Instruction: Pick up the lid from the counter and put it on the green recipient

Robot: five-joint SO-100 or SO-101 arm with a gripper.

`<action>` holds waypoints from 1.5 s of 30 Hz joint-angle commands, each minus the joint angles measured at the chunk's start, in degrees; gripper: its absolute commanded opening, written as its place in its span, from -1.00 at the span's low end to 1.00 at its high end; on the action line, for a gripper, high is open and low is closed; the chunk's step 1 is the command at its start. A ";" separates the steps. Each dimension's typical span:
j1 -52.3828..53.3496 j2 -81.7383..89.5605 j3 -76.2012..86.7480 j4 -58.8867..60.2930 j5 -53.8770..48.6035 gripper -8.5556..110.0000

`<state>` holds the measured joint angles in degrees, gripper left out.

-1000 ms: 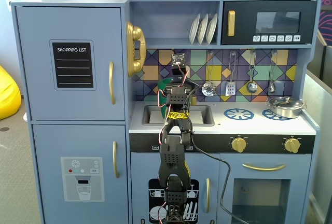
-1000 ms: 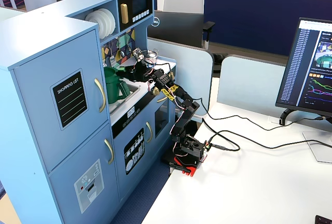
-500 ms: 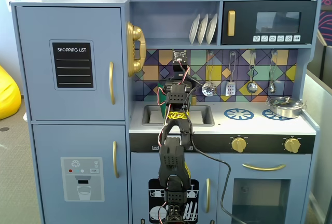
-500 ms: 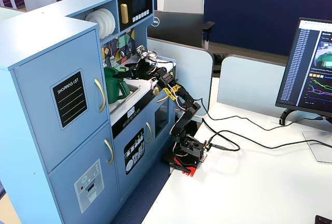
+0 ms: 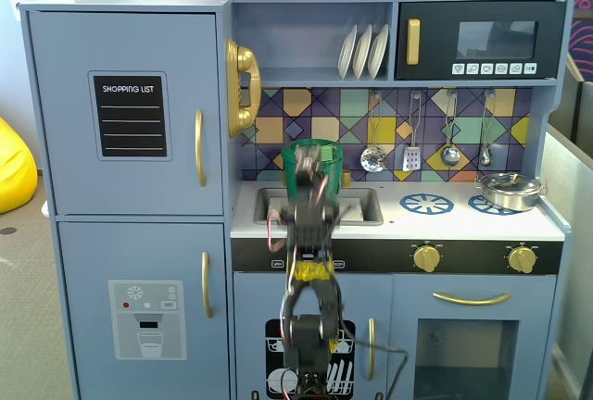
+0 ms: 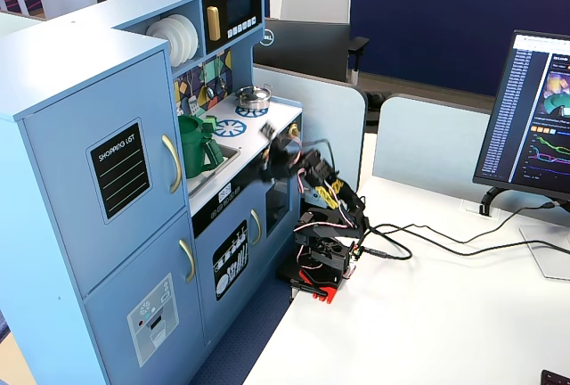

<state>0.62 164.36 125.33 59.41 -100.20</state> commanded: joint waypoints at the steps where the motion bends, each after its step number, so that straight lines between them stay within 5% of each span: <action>1: -2.55 10.20 23.29 -0.70 3.52 -0.80; 10: -3.96 17.58 42.28 15.29 17.75 -0.81; 21: -4.83 17.67 46.32 28.13 14.77 -0.77; 45: 1.23 17.75 46.32 28.39 13.62 -0.73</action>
